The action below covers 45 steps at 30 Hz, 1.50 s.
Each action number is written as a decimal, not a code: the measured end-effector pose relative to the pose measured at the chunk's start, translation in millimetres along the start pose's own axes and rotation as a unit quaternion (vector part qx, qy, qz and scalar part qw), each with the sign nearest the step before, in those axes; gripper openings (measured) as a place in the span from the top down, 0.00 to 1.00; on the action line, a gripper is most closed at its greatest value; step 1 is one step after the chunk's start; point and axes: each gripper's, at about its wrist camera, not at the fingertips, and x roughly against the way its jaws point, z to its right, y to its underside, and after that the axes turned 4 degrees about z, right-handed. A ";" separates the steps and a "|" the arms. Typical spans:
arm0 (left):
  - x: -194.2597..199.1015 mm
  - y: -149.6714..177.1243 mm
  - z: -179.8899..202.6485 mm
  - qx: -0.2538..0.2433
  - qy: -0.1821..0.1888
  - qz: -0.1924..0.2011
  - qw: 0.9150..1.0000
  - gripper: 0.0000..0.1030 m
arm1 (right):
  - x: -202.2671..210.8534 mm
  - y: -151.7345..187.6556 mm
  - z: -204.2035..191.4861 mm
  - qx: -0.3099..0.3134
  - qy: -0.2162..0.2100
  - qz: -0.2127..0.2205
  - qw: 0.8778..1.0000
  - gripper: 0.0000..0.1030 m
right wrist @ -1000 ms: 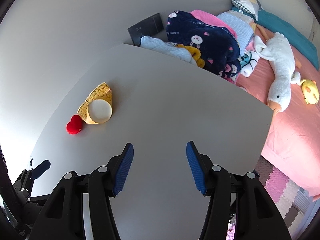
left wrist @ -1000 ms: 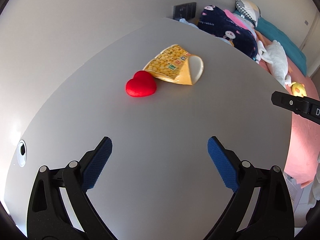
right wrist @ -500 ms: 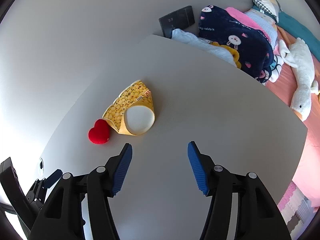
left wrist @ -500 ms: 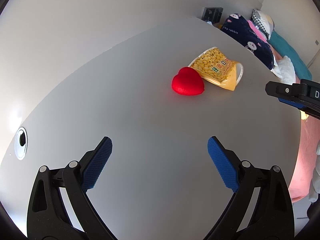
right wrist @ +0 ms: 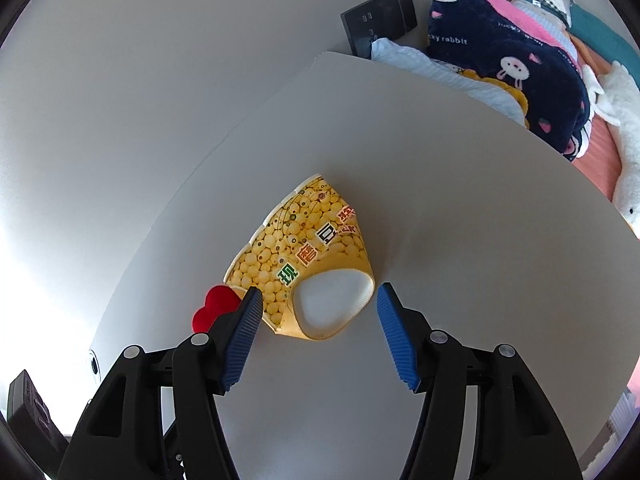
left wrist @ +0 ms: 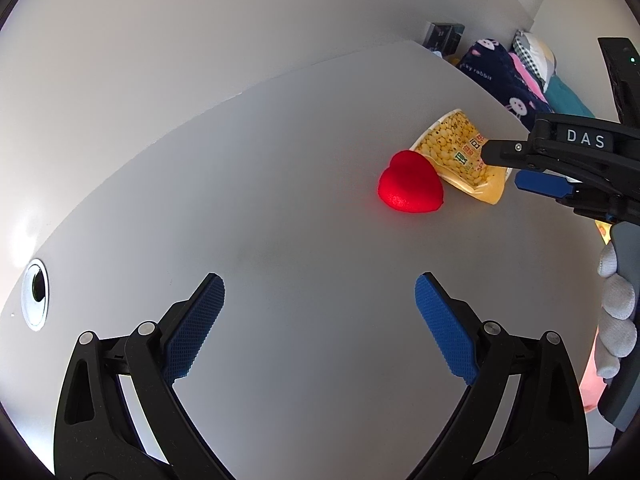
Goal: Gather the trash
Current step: 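Grasp the yellow snack bag with the right tool while the left tool grasps the red heart, then carry the red heart and snack bag off the desk toward the black bin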
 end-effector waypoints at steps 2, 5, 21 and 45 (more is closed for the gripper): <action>-2.0 -2.2 1.0 -0.001 0.003 -0.001 1.000 0.10 | -6.2 -1.9 -0.7 -0.003 0.001 -0.004 1.000 0.41; -6.1 -5.9 4.3 -0.007 0.004 -0.001 1.000 0.10 | -12.3 -1.9 -2.4 0.006 0.003 -0.009 1.000 0.51; -29.9 -11.1 28.1 -0.031 0.003 -0.005 1.000 0.13 | 9.2 -23.2 19.7 0.007 -0.006 0.034 0.999 0.76; 23.6 -9.4 74.9 -0.069 0.015 0.038 0.997 0.56 | 86.1 -8.9 56.3 -0.025 -0.012 0.083 0.996 0.76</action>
